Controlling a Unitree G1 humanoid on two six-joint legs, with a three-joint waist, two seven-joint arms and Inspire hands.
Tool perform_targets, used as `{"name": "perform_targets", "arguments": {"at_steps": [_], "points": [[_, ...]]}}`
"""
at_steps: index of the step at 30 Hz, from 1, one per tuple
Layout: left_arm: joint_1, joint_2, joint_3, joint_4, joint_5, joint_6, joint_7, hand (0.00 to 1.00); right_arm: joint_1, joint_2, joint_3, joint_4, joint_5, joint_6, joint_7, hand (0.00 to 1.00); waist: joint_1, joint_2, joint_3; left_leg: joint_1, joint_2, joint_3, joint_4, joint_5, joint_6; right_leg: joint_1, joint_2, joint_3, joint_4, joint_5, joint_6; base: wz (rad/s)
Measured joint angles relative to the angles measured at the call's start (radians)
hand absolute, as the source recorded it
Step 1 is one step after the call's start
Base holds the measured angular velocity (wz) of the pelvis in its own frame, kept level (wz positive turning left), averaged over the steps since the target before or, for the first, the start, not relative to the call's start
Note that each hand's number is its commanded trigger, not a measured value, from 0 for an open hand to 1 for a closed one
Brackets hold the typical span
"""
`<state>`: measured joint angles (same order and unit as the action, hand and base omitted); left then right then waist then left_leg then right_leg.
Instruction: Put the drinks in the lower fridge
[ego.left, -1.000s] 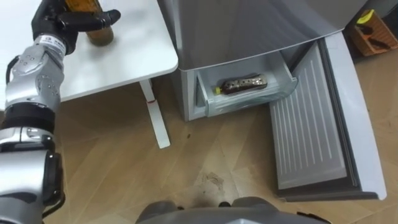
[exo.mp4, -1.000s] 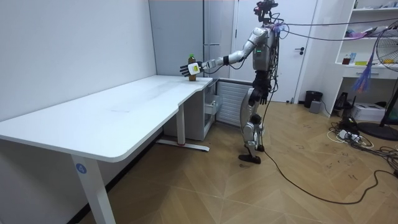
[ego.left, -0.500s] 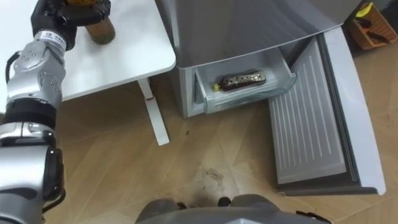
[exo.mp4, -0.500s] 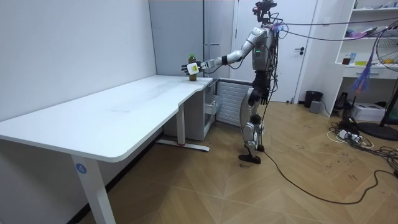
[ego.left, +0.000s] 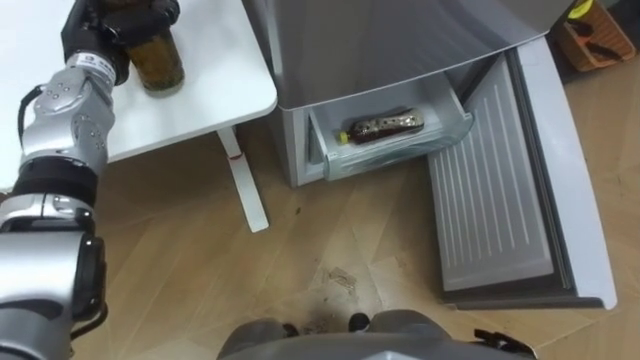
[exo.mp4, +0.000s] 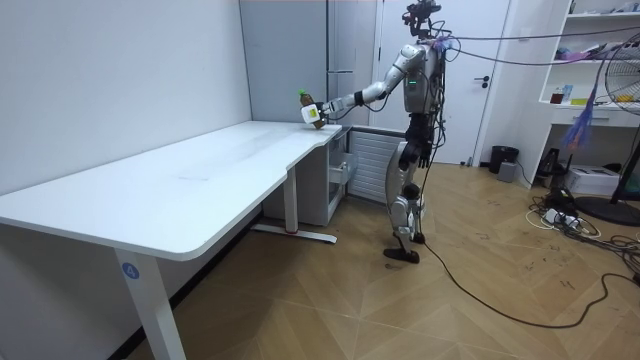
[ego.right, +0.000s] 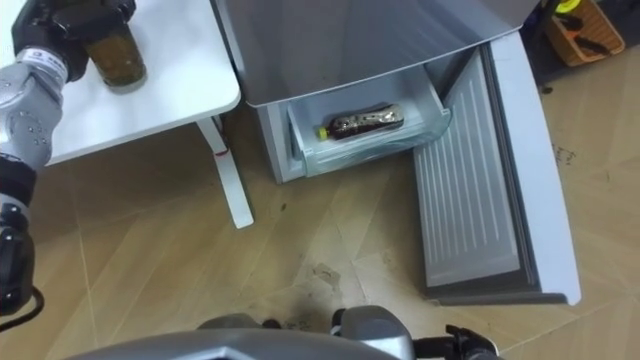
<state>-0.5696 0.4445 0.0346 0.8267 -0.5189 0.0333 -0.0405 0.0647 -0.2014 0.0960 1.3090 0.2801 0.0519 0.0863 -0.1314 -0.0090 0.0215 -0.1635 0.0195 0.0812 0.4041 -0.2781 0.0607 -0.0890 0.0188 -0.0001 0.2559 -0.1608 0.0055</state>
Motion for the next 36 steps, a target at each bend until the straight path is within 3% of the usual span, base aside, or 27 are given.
{"name": "perform_targets", "arguments": {"at_steps": [16, 20, 25, 27, 28, 32, 36], "points": [[-0.006, 0.000, -0.008, -0.001, -0.001, -0.002, 0.009, 1.00, -0.020, -0.027, 0.012, 0.019, 0.002, 0.000, -0.004, 0.00, -0.001, 0.002, 0.0019, -0.003, 0.000, -0.002, 0.002, 0.000, 0.000, 0.000, 0.000, -0.003, -0.001, 0.000, 0.000, 0.00], [-0.006, -0.001, -0.019, -0.003, 0.018, -0.008, 0.014, 1.00, -0.046, -0.027, 0.027, -0.006, 0.024, -0.030, -0.005, 0.00, 0.000, 0.019, 0.0092, -0.007, 0.001, -0.005, 0.005, 0.000, 0.000, -0.001, 0.000, -0.006, -0.002, 0.000, 0.000, 0.02], [-0.001, -0.006, -0.022, -0.086, 0.020, -0.009, 0.018, 1.00, -0.052, -0.028, 0.027, -0.067, -0.014, -0.056, 0.033, 0.00, 0.012, 0.025, 0.0062, -0.019, 0.000, -0.015, 0.002, 0.006, -0.004, -0.009, -0.003, -0.036, 0.001, 0.001, -0.001, 0.10], [0.015, -0.013, -0.022, -0.144, 0.020, -0.011, 0.019, 1.00, -0.058, -0.028, 0.029, -0.068, -0.016, -0.063, 0.048, 0.00, 0.031, 0.026, 0.0051, -0.004, 0.000, -0.012, -0.008, 0.008, -0.006, 0.000, -0.003, -0.035, 0.001, 0.001, -0.001, -0.02], [0.043, -0.018, -0.022, -0.204, 0.020, -0.012, 0.021, 1.00, -0.060, -0.029, 0.037, -0.069, -0.016, -0.066, 0.053, 0.00, 0.039, 0.025, 0.0006, 0.006, -0.001, -0.011, -0.019, 0.010, -0.007, 0.005, -0.003, -0.034, 0.000, 0.001, -0.001, -0.06], [0.137, -0.071, -0.022, -0.365, 0.020, -0.040, 0.030, 1.00, -0.062, -0.030, 0.040, -0.096, -0.014, -0.072, 0.057, 0.00, 0.064, 0.025, -0.0016, 0.050, -0.011, -0.018, -0.053, 0.027, -0.005, 0.034, -0.019, -0.071, -0.004, 0.000, -0.001, 0.07], [0.193, -0.132, -0.025, -0.379, 0.020, -0.040, 0.028, 1.00, -0.065, -0.020, 0.060, -0.123, -0.014, -0.088, 0.059, 0.00, 0.082, 0.023, -0.0052, 0.096, -0.016, -0.024, -0.074, 0.029, -0.005, 0.080, -0.023, -0.094, -0.020, 0.000, 0.000, 0.07]]}}
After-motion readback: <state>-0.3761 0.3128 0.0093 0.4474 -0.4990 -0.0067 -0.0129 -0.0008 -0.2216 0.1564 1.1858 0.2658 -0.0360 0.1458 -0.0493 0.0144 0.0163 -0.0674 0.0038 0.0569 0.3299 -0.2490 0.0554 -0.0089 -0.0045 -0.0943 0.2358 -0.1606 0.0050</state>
